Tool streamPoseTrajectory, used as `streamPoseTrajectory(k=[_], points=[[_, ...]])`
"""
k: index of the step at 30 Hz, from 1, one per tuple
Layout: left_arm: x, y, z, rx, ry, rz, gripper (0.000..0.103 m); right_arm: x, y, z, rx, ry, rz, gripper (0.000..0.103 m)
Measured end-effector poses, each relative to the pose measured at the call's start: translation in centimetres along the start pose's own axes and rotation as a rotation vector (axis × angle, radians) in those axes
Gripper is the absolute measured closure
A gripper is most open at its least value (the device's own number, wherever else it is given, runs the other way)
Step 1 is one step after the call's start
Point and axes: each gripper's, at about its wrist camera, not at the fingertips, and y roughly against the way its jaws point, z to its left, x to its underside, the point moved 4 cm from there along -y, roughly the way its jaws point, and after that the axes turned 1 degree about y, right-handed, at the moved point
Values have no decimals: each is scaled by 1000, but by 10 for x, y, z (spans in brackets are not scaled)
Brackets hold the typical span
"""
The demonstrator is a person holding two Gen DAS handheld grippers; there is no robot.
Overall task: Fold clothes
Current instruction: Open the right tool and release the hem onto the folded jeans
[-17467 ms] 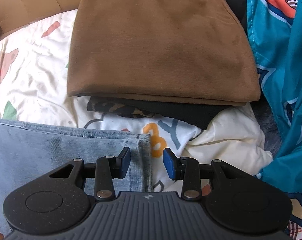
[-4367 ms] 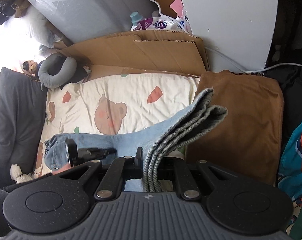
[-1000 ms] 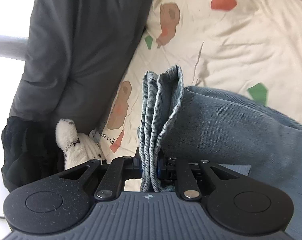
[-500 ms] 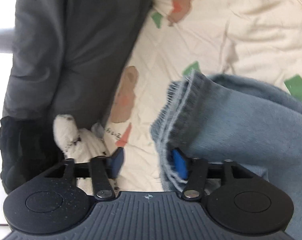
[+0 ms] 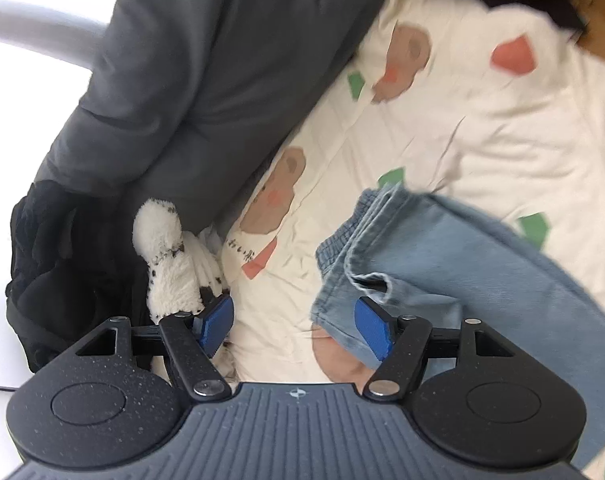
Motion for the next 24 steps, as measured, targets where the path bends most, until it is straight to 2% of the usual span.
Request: streamPoseTrajectory(k=[3, 7, 11, 13, 15, 20, 24], points=[[-6, 18, -8, -4, -22, -13, 35, 11, 37, 3, 8, 39, -32, 29], [-19, 47, -21, -25, -24, -21, 33, 26, 78, 1, 72, 90, -55, 29], [-35, 75, -31, -51, 4, -6, 31, 44, 102, -6, 77, 98, -87, 29], [-41, 88, -36, -36, 8, -8, 25, 53, 113, -9, 76, 101, -103, 29], [-46, 96, -38, -31, -3, -12, 24, 62, 122, -13, 73, 102, -118, 29], [-53, 91, -34, -28, -61, -10, 23, 82, 113, -24, 54, 106, -164, 29], [-54, 64, -22, -36, -105, 27, 22, 92, 89, -33, 53, 155, -193, 29]])
